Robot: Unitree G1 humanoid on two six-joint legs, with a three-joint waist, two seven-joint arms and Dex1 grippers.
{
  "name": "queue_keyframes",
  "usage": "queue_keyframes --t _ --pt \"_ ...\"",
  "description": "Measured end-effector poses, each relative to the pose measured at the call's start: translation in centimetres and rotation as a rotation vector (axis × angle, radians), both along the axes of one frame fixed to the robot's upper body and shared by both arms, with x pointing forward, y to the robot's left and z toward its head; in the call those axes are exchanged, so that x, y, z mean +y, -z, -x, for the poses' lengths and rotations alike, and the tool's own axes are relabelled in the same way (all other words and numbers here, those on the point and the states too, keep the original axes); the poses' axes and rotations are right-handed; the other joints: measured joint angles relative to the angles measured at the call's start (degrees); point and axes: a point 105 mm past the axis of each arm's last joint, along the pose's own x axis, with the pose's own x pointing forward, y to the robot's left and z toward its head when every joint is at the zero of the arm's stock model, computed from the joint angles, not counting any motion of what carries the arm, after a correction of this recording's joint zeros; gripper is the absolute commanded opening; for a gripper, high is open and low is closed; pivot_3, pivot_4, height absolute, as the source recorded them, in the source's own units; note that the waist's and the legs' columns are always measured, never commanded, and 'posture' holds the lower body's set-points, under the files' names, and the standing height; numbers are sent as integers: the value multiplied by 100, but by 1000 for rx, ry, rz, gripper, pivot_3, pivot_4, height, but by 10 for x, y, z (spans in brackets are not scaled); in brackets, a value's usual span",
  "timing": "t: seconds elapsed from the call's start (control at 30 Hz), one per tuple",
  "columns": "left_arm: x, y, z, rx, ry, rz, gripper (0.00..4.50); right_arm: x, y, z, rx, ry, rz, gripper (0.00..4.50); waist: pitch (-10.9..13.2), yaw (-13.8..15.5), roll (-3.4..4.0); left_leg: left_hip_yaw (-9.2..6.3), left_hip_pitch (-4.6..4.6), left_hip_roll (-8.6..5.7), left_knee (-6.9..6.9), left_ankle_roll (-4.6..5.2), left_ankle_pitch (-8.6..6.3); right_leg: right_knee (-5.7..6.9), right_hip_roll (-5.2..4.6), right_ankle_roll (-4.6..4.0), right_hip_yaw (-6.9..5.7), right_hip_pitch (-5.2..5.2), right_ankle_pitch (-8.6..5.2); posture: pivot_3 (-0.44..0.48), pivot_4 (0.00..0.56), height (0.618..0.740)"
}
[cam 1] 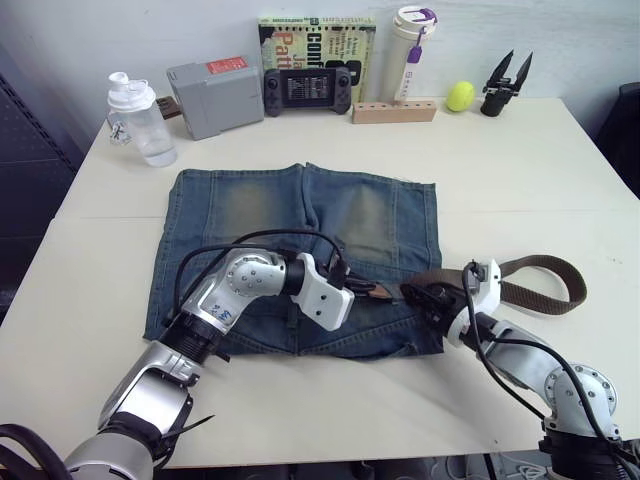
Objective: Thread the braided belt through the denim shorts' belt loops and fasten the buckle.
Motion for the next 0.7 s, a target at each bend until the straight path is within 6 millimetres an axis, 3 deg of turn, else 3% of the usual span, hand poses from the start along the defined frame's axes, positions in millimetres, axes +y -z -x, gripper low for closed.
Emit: queue_keyframes --t 0.2,0.47,0.7 --pt "1 0 1 -36 9 -39 25 1 0 -1 2 6 0 0 0 0 0 0 0 0 0 0 0 0 0 0 0 0 0 0 150 731" --pt "2 -4 -1 -45 11 -91 0 3 -9 0 -30 -2 -6 3066 0 6 0 -1 -2 0 0 0 0 1 0 0 -1 -2 0 0 150 731" --pt "0 -11 1 -43 16 -87 0 -20 -45 23 -160 -78 40 3066 5 78 8 -12 -15 -10 10 6 -1 -2 -13 2 -6 -2 1 0 150 731"
